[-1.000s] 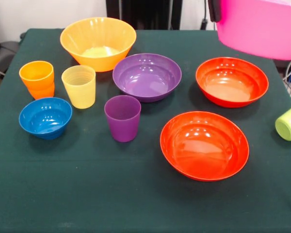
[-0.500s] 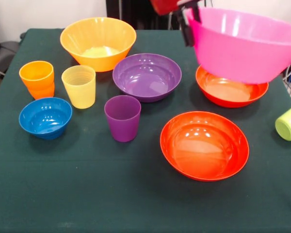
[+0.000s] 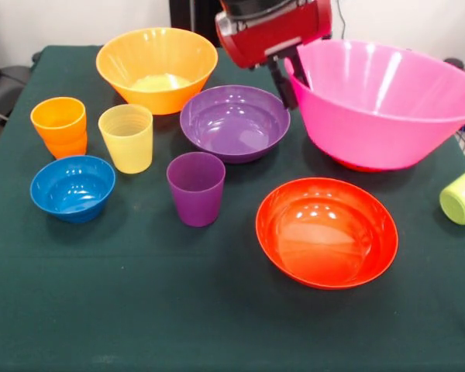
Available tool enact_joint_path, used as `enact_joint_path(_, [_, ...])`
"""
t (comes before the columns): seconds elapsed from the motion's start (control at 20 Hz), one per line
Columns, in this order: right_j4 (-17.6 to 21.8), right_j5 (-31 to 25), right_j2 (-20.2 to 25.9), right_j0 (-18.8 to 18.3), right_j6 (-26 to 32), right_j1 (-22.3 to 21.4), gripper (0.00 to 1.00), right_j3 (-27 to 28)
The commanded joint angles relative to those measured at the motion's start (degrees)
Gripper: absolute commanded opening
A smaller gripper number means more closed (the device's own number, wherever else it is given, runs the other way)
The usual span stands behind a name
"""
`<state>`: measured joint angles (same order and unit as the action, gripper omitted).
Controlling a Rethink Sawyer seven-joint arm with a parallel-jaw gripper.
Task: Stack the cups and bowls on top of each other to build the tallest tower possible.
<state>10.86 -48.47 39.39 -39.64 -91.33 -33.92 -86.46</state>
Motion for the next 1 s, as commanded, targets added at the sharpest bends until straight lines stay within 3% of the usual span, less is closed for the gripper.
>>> enact_joint_path(0.05, [2.9,-2.8,-1.7,0.2,5.2,6.1,0.0,5.6])
enact_joint_path(0.35, [4.1,1.0,-2.3,0.7,3.8,9.3,0.0,6.3])
enact_joint_path(0.65, [3.7,-1.9,-1.6,1.2,5.0,12.1,0.0,10.4])
enact_joint_path(1.0, [3.7,0.2,-1.2,-0.9,4.8,12.8,0.0,7.7])
